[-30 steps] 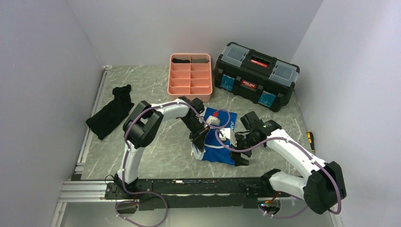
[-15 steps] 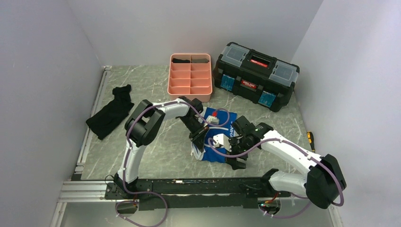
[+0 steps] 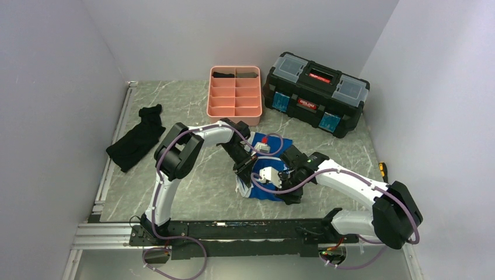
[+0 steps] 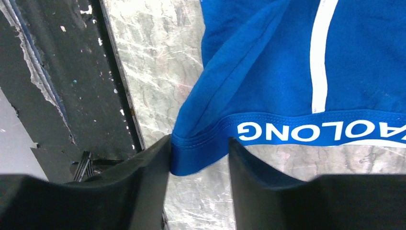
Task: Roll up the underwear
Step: Fold the underwear at the center of the board.
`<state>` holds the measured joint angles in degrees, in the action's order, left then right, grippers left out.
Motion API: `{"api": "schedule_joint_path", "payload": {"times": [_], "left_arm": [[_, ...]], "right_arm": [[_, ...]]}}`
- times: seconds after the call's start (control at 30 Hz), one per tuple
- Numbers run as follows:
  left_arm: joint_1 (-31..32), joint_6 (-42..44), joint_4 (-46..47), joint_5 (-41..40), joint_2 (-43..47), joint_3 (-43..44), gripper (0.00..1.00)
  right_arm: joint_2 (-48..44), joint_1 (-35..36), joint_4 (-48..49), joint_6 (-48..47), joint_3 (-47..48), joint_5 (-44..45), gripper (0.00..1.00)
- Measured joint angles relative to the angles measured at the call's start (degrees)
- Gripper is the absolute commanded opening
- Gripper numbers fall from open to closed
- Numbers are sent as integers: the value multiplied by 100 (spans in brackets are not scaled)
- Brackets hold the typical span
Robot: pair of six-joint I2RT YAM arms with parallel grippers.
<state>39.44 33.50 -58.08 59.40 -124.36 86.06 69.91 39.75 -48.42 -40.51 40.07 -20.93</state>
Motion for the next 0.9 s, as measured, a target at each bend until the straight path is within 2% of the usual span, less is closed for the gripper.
{"api": "schedule_joint_path", "payload": {"times": [0.2,0.33,0.53,0.9], "left_arm": [[0,48,-52,76,0,2,0],[0,179,-184,96,0,2,0],[2,531,-651,136,55,2,0],[-59,1106,-1786,138,664,2,0]], "right_arm": [[118,0,31,66,0,90,15],[120,0,-37,72,28,50,5],[125,7,-380,-44,345,-205,0],[461,13,-1676,-498,1598,-750,0]]}}
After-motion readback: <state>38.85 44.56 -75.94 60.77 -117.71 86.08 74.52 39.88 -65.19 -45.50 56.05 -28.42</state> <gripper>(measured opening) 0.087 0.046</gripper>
